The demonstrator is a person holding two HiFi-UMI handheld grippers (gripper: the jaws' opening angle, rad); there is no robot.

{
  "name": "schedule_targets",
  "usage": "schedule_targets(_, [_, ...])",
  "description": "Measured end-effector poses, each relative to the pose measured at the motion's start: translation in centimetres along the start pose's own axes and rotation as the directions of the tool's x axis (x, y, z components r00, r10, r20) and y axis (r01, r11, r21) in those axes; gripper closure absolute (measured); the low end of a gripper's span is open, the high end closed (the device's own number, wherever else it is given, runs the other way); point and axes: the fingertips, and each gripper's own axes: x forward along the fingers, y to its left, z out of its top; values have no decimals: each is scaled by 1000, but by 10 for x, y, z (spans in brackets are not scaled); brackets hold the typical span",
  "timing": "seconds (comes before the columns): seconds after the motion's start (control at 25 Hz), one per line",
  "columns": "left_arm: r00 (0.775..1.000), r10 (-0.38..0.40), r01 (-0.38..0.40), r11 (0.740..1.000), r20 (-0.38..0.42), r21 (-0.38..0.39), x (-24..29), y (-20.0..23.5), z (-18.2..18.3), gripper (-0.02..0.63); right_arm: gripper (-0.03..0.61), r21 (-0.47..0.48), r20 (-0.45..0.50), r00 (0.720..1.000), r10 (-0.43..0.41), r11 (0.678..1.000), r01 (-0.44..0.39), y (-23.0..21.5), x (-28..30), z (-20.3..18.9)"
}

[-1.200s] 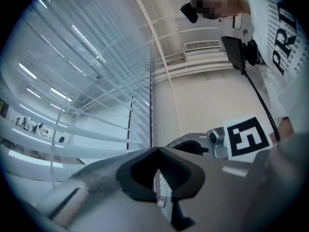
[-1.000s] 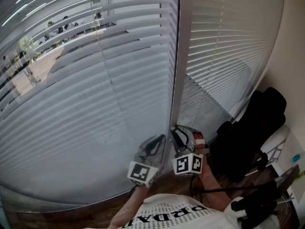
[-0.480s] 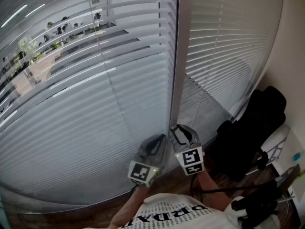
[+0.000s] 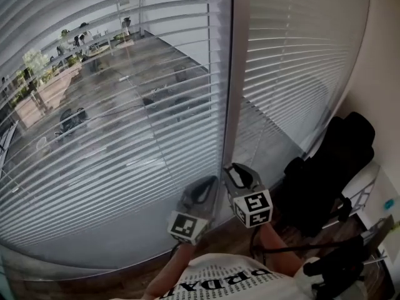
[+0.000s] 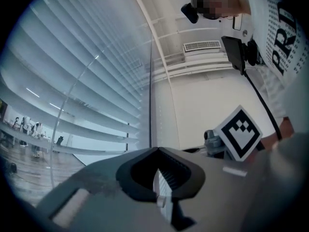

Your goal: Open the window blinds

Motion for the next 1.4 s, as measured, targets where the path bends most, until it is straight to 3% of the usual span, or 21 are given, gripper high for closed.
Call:
schedule_targets(0.24, [1000, 4, -4, 1000, 7, 0, 0, 1, -5, 621, 445, -46, 17, 1000, -22, 999, 22, -2, 2, -7])
schedule_targets(0.4, [1000, 9, -9, 1000, 9, 1, -3, 2, -6, 621, 443, -216, -2, 999, -37, 976, 36, 3, 0, -4])
schedule_targets(0.48, [1000, 12, -12, 1000, 7, 2, -3, 2, -4, 621, 440, -364, -13, 999, -44, 931, 37, 6, -1, 0])
schedule_targets(0.64, [1000, 11, -11, 1000, 4, -1, -3, 3, -6, 621, 431, -615, -23, 997, -68, 787, 40, 13, 1, -1])
schedule_targets(0.72, [1000, 7, -7, 1000, 4, -1, -4, 2, -10, 621, 437, -637, -23, 997, -70, 770, 40, 14, 3, -5])
schedule_targets(0.96, [1000, 7, -7, 1000, -3, 6, -2, 3, 4, 621, 445, -490, -5, 999, -42, 871, 34, 10, 3, 10])
schedule_targets(1.16, [1000, 8, -8, 1000, -8, -3, -4, 3, 5, 621, 445, -425, 11, 999, -39, 904, 41, 10, 2, 11])
schedule_targets(1.28, [1000, 3, -4, 1000, -10, -3, -4, 2, 4, 621, 443, -304, 34, 999, -33, 952, 41, 7, 2, 12])
schedule_targets(1.4, [1000, 3, -3, 1000, -11, -4, -4, 2, 4, 621, 443, -236, 33, 999, -17, 971, 24, 6, 3, 12])
